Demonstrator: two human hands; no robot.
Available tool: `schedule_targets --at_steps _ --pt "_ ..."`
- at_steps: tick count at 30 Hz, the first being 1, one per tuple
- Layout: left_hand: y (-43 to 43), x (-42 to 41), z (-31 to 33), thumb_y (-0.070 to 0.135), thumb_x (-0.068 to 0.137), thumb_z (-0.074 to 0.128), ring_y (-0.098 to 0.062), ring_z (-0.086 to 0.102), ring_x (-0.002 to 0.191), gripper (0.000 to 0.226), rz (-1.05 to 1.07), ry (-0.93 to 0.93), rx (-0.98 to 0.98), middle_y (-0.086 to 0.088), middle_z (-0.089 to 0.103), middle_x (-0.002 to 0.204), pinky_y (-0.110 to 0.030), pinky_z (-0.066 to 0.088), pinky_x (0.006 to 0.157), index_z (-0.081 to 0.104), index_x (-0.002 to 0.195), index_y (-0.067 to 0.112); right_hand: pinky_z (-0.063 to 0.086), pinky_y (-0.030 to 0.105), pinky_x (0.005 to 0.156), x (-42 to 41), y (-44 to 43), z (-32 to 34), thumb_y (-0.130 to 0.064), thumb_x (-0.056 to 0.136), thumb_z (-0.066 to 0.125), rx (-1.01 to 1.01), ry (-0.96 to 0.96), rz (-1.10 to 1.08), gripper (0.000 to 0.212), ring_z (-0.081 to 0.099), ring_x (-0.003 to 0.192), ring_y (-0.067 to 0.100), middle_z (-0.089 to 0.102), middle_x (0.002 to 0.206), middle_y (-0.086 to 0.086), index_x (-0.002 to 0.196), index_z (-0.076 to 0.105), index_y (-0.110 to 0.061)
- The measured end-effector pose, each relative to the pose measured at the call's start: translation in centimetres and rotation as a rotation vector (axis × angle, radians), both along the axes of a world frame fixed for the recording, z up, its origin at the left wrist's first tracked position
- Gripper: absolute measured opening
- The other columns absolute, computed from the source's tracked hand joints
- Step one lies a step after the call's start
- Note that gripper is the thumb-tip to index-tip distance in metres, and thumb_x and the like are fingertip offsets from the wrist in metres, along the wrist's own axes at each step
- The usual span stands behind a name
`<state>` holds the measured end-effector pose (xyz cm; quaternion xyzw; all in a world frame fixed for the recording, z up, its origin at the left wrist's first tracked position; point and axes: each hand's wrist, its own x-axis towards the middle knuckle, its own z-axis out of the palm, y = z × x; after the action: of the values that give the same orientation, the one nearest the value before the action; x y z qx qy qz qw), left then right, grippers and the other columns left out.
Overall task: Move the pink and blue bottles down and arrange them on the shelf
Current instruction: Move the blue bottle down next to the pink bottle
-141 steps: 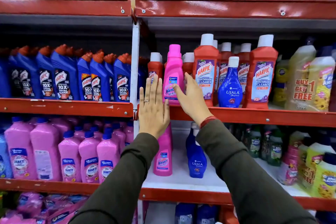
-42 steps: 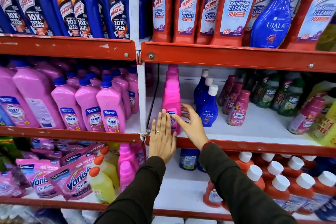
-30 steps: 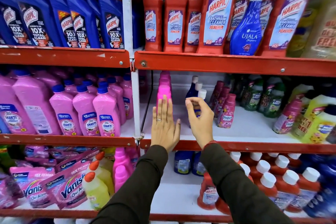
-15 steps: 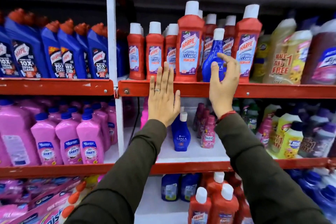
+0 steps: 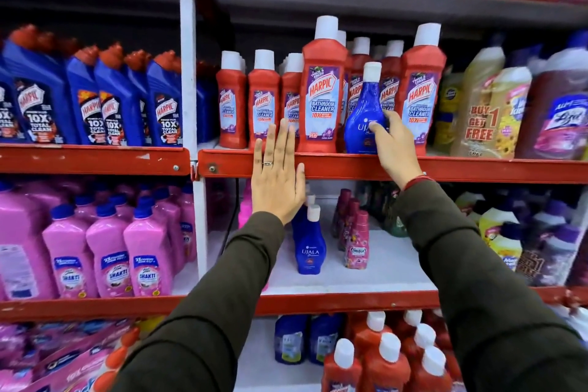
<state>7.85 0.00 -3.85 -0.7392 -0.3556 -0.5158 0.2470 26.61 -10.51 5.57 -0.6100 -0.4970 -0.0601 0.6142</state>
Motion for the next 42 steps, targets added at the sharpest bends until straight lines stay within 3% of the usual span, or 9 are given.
schedule_targets --at_steps 4,9,14,19,24,29,36,42 --pt "0.1 -0.1 0.0 0.033 0.104 0.028 -0.025 0.0 0.161 0.068 -0.005 0.008 0.0 -0.007 0.005 0.174 -0.048 0.005 0.131 0.005 0.163 0.009 0.048 0.029 0.099 0.0 0.0 0.0 -0.02 0.1 0.055 0.027 0.063 0.049 0.039 0.057 0.115 0.016 0.059 0.127 0.004 0.137 0.051 -0.008" --pt "0.1 -0.1 0.1 0.032 0.104 0.03 -0.025 0.0 0.161 0.068 0.001 0.017 -0.006 -0.007 0.005 0.174 -0.045 -0.001 0.131 0.006 0.163 0.009 0.047 0.01 0.081 -0.3 -0.3 0.2 -0.023 0.102 0.053 0.125 0.101 0.079 0.04 0.056 0.117 0.012 0.057 0.132 0.002 0.14 0.048 -0.011" --pt "0.0 -0.1 0.0 0.033 0.104 0.029 -0.024 0.0 0.161 0.068 -0.013 0.015 -0.02 -0.007 0.005 0.174 -0.044 -0.001 0.131 0.007 0.164 0.01 0.048 0.004 0.073 -1.3 -1.4 1.8 -0.025 0.102 0.053 0.187 0.081 0.115 0.039 0.058 0.104 0.001 0.057 0.128 -0.002 0.139 0.049 -0.012" --pt "-0.6 -0.4 0.2 0.033 0.105 0.031 -0.024 0.001 0.161 0.067 -0.044 0.008 -0.033 -0.008 0.006 0.173 -0.046 0.005 0.131 0.009 0.163 0.008 0.053 0.031 0.095 -2.9 -2.9 1.8 -0.025 0.101 0.054 0.192 0.091 0.174 0.036 0.061 0.113 0.013 0.061 0.127 0.002 0.134 0.053 -0.012" --pt "-1.8 -0.8 -1.3 0.029 0.103 0.031 -0.022 0.0 0.161 0.067 -0.108 -0.014 -0.017 -0.008 0.005 0.174 -0.04 -0.003 0.131 0.008 0.163 0.008 0.055 0.027 0.091 -4.6 -4.2 -1.6 -0.027 0.102 0.054 0.158 0.116 0.235 0.036 0.065 0.111 0.011 0.065 0.131 0.005 0.134 0.054 -0.013" --pt "-2.9 -1.2 -5.1 0.026 0.101 0.034 -0.02 -0.006 0.16 0.069 -0.16 -0.003 -0.057 -0.008 0.005 0.173 -0.037 -0.008 0.13 0.009 0.163 0.007 0.05 0.049 0.104 -6.1 -4.8 -6.9 -0.028 0.1 0.055 0.117 0.126 0.248 0.027 0.063 0.119 0.018 0.065 0.13 0.001 0.127 0.057 -0.023" --pt "-3.4 -2.1 -12.7 0.023 0.096 0.039 -0.018 -0.005 0.16 0.074 -0.217 0.021 -0.217 -0.009 0.004 0.172 -0.038 -0.005 0.13 0.01 0.162 0.007 0.05 0.052 0.102 -7.6 -4.5 -15.2 -0.031 0.095 0.057 0.024 0.144 0.287 0.035 0.063 0.118 0.021 0.066 0.127 0.0 0.129 0.058 -0.023" --pt "-3.6 -1.8 -18.1 0.02 0.095 0.044 -0.023 0.001 0.16 0.078 -0.158 0.127 -0.376 -0.011 0.0 0.172 -0.039 -0.004 0.13 0.008 0.162 0.004 0.049 0.048 0.106 -7.1 -2.9 -21.3 -0.021 0.099 0.057 -0.118 0.185 0.319 0.035 0.058 0.125 0.019 0.06 0.134 0.001 0.134 0.053 -0.021"
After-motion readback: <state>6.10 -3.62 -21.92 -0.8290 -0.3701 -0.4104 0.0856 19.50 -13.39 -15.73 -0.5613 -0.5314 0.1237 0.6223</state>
